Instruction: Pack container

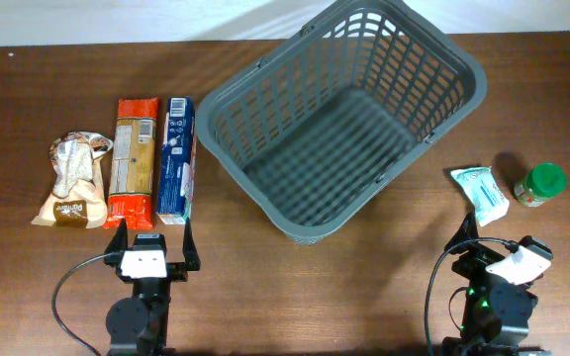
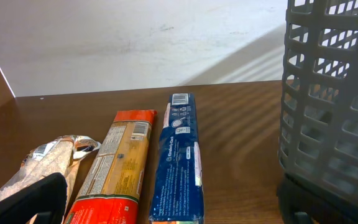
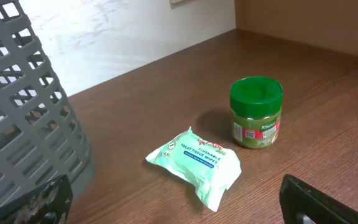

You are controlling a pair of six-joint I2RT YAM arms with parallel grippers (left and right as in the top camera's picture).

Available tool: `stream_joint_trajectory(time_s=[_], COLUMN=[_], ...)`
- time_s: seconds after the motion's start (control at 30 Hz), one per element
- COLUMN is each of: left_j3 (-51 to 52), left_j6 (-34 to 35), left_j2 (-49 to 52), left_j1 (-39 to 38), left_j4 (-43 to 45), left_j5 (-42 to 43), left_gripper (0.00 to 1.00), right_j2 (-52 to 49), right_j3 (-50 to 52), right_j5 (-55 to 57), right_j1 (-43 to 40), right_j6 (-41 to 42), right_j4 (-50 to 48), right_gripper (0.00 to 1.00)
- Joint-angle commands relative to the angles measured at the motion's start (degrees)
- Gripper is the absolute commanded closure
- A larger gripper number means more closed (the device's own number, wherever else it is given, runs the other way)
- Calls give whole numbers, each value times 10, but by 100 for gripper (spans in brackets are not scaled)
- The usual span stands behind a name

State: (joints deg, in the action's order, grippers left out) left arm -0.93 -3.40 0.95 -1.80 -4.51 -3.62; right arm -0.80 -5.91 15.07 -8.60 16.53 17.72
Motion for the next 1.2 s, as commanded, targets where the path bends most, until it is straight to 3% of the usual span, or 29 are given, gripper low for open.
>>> stream_joint_trajectory(time_s=[0.0, 0.83, 0.97, 1.17], left_j3=[4, 4, 3, -2], left_j6=[0, 0, 14, 107], left_j2=[-6, -6, -2, 31], left_j1=[-1, -1, -1, -1], left_j4=[2, 6, -1, -2], left_j5=[-2, -1, 65, 156], left_gripper=[1, 1, 1, 1], right_j2=[6, 6, 6, 6], right_j3=[4, 4, 4, 4], right_j5=[-1, -1, -1, -8], right_j1=[-5, -5, -5, -5], right_j6=[5, 5, 5, 5], right_j4=[0, 0, 0, 0], right_gripper=[1, 1, 1, 1])
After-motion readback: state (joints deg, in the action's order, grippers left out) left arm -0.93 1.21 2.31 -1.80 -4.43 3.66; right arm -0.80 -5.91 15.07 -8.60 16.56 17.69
